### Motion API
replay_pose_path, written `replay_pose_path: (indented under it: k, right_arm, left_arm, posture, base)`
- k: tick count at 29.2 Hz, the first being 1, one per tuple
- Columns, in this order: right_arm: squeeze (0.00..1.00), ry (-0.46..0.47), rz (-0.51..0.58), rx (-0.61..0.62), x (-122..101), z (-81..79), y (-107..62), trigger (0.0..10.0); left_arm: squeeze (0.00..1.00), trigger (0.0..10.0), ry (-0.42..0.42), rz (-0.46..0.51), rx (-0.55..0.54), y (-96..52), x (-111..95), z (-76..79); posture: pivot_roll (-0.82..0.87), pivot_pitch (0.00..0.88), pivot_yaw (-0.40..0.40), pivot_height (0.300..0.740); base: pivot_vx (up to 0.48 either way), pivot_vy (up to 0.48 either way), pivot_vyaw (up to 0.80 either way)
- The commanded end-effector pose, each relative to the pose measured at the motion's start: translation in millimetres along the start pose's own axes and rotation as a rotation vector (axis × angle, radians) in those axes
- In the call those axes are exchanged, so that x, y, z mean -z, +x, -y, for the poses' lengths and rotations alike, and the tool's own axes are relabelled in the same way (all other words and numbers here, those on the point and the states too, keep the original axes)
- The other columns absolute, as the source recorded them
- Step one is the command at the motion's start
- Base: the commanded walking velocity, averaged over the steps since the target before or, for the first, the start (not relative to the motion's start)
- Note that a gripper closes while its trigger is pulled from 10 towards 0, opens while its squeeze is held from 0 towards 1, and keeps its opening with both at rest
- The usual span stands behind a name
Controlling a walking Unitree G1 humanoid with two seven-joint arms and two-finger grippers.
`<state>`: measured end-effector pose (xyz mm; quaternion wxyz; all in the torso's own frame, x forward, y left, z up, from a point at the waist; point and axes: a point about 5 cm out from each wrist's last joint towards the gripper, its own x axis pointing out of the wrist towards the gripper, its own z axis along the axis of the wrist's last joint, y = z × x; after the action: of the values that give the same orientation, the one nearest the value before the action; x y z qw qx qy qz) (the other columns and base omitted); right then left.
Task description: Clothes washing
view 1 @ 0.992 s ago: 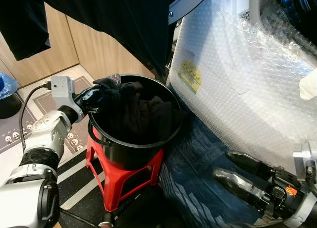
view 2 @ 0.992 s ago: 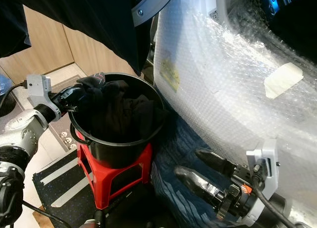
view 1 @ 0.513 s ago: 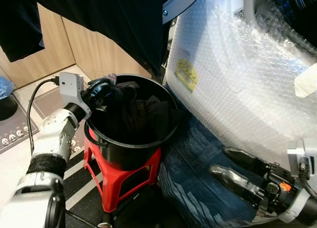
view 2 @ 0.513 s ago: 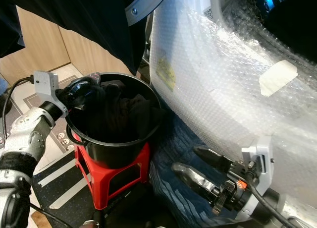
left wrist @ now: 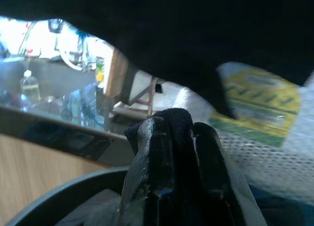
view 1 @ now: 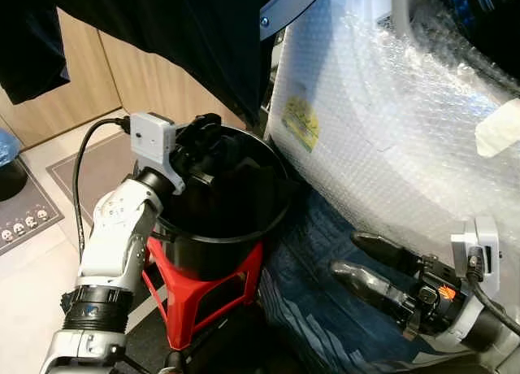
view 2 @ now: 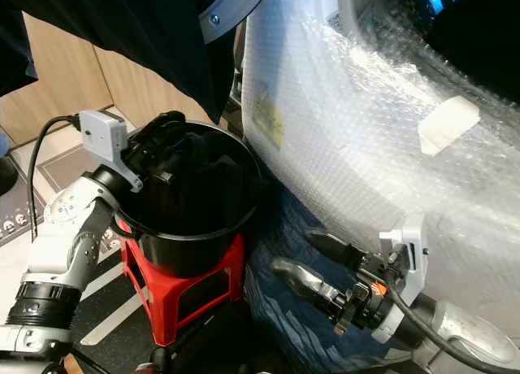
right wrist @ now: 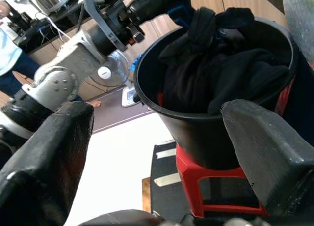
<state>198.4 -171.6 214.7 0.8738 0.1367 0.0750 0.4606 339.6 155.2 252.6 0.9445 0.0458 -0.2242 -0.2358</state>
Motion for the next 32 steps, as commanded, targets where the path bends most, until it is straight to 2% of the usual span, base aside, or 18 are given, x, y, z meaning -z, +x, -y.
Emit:
replay_pose_path:
  k: [1, 4, 8, 12, 15, 18, 22, 25, 29, 32]
  right_arm:
    - [0.0, 0.0, -0.006, -0.005, 2.6, 0.6, 0.5, 10.0]
    - [0.0, -0.013, 0.001, -0.017, 3.0, 4.7, 4.9, 10.0]
    - [0.0, -0.022, 0.013, -0.013, 3.8, 8.6, 9.3, 10.0]
    - [0.0, -0.033, 0.035, -0.001, 4.9, 15.1, 14.4, 10.0]
    - [0.0, -0.042, 0.044, 0.016, 6.4, 20.6, 16.8, 10.0]
    - [0.0, -0.055, 0.062, 0.066, 8.2, 29.5, 19.9, 10.0]
    - [0.0, -0.088, 0.057, 0.257, 18.2, 55.3, 28.4, 10.0]
    - [0.0, -0.064, 0.049, 0.32, 28.2, 66.4, 35.1, 10.0]
    - [0.0, -0.065, 0.047, 0.317, 34.3, 69.7, 37.8, 10.0]
    - [0.0, -0.065, 0.051, 0.263, 40.6, 68.5, 39.1, 10.0]
  left_arm:
    - [0.0, 10.0, -0.002, 0.0, 0.026, -0.5, -2.3, 9.3]
    - [0.0, 10.0, -0.035, 0.017, 0.027, -1.4, -13.2, 24.3]
    - [0.0, 10.0, -0.044, 0.033, 0.057, -0.4, -18.3, 36.7]
    - [0.0, 10.0, -0.104, 0.058, 0.077, 3.0, -27.7, 54.9]
    - [0.0, 10.0, -0.118, 0.068, 0.092, 3.1, -31.2, 65.3]
    - [0.0, 10.0, -0.149, 0.065, 0.095, 2.3, -30.9, 73.2]
    - [0.0, 10.0, -0.165, 0.051, 0.113, 1.3, -30.4, 85.5]
    - [0.0, 10.0, -0.179, 0.027, 0.113, 0.3, -25.4, 91.2]
    - [0.0, 10.0, -0.187, 0.016, 0.109, 0.3, -23.4, 93.0]
    - [0.0, 10.0, -0.182, 0.007, 0.101, 0.4, -21.9, 91.6]
  posture:
    - [-0.1, 0.236, -0.142, 0.74]
    - [-0.09, 0.217, -0.134, 0.74]
    - [-0.08, 0.192, -0.124, 0.74]
    - [-0.07, 0.156, -0.111, 0.74]
    - [-0.06, 0.133, -0.106, 0.74]
    - [-0.04, 0.111, -0.101, 0.74]
    - [-0.02, 0.083, -0.093, 0.74]
    - [0.0, 0.061, -0.078, 0.74]
    - [0.01, 0.044, -0.064, 0.74]
    - [0.01, 0.02, -0.052, 0.74]
  base:
    - [0.0, 0.0, 0.0]
    - [0.0, 0.0, 0.0]
    - [0.0, 0.0, 0.0]
    - [0.0, 0.0, 0.0]
    - [0.0, 0.0, 0.0]
    - [0.0, 0.0, 0.0]
    - [0.0, 0.0, 0.0]
    - [0.0, 0.0, 0.0]
    - [0.0, 0.0, 0.0]
    - [0.0, 0.0, 0.0]
